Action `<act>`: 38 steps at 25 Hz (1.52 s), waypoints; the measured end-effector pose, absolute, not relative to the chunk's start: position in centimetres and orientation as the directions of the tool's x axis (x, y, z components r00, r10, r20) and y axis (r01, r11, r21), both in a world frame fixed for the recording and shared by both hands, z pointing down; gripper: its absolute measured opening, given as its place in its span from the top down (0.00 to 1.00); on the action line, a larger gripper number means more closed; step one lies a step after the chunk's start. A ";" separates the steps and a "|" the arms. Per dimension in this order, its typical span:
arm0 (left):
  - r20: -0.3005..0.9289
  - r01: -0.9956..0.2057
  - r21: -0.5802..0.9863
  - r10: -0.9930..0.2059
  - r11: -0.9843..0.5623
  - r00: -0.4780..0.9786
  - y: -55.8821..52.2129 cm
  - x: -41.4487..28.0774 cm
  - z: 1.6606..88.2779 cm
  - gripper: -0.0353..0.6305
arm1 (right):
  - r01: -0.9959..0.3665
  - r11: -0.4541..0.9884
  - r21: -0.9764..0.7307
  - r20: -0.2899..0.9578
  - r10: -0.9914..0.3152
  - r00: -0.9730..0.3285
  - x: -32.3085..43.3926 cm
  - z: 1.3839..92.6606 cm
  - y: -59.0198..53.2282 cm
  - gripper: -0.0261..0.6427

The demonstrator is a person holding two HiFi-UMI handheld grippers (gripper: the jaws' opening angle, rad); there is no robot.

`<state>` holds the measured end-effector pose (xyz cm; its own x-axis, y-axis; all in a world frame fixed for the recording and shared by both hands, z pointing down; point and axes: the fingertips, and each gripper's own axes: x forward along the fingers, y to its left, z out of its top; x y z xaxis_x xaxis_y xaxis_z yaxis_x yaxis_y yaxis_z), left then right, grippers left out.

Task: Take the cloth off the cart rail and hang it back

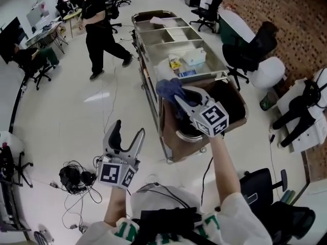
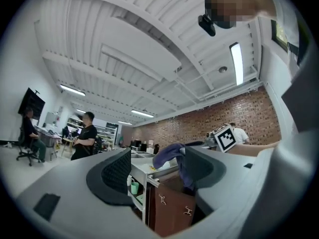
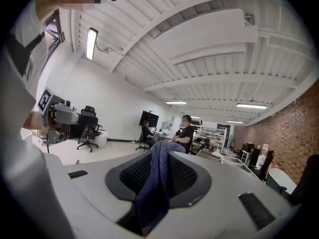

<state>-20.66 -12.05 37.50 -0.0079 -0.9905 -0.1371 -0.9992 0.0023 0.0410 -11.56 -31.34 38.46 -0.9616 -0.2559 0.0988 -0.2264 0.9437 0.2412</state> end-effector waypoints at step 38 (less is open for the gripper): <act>-0.155 -0.996 0.035 -0.985 -0.083 0.077 -14.8 -19.6 37.3 0.44 | -0.515 0.856 0.038 -0.223 -0.495 -0.840 -3.5 33.5 -28.3 0.40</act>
